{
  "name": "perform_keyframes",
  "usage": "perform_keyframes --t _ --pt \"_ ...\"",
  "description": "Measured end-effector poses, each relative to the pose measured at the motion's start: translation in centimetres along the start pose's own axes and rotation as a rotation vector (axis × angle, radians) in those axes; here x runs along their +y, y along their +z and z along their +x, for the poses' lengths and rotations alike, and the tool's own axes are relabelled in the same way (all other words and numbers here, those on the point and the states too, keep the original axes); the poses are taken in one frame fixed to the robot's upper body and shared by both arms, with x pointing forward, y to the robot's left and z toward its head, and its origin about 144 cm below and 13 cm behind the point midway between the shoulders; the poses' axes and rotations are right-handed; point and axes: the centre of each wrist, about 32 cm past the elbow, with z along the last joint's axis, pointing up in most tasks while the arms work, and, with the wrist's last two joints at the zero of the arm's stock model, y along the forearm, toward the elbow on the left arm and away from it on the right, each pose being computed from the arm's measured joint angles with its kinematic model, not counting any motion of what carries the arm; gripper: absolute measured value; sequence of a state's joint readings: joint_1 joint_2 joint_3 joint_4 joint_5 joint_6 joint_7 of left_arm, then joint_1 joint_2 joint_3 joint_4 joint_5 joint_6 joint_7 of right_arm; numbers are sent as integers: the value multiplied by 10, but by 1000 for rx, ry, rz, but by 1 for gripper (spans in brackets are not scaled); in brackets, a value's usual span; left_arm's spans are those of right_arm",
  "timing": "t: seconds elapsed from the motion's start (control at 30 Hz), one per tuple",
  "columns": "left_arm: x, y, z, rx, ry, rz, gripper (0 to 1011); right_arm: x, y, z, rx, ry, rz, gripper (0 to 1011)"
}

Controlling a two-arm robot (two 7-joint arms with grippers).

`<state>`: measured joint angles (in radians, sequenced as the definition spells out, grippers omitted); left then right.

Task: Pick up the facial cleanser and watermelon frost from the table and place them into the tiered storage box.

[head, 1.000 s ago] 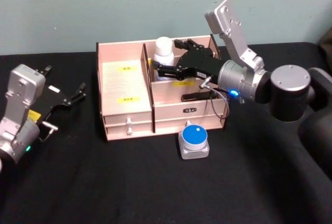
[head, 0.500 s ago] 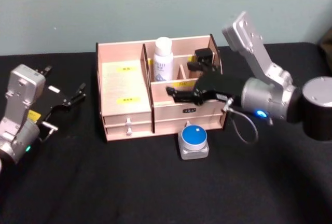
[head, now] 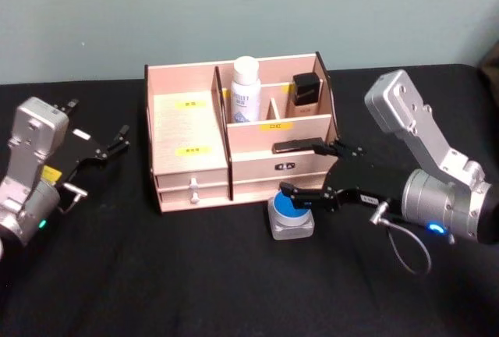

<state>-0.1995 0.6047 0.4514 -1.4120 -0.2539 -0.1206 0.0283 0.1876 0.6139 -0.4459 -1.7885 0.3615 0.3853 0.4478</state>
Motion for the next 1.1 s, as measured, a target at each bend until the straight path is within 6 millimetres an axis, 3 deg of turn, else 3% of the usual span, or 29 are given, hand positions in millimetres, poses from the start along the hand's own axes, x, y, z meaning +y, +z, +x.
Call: perform_keyframes --t 0.37,0.57,1.1 --pt "0 0 0 0 0 0 1010 -11 -19 -16 32 -1 -88 1002" --pt "0 0 0 0 0 0 1010 -3 -31 -18 62 -7 -144 1002" --pt "0 0 0 0 0 0 1010 15 -35 -12 81 -11 -144 1002"
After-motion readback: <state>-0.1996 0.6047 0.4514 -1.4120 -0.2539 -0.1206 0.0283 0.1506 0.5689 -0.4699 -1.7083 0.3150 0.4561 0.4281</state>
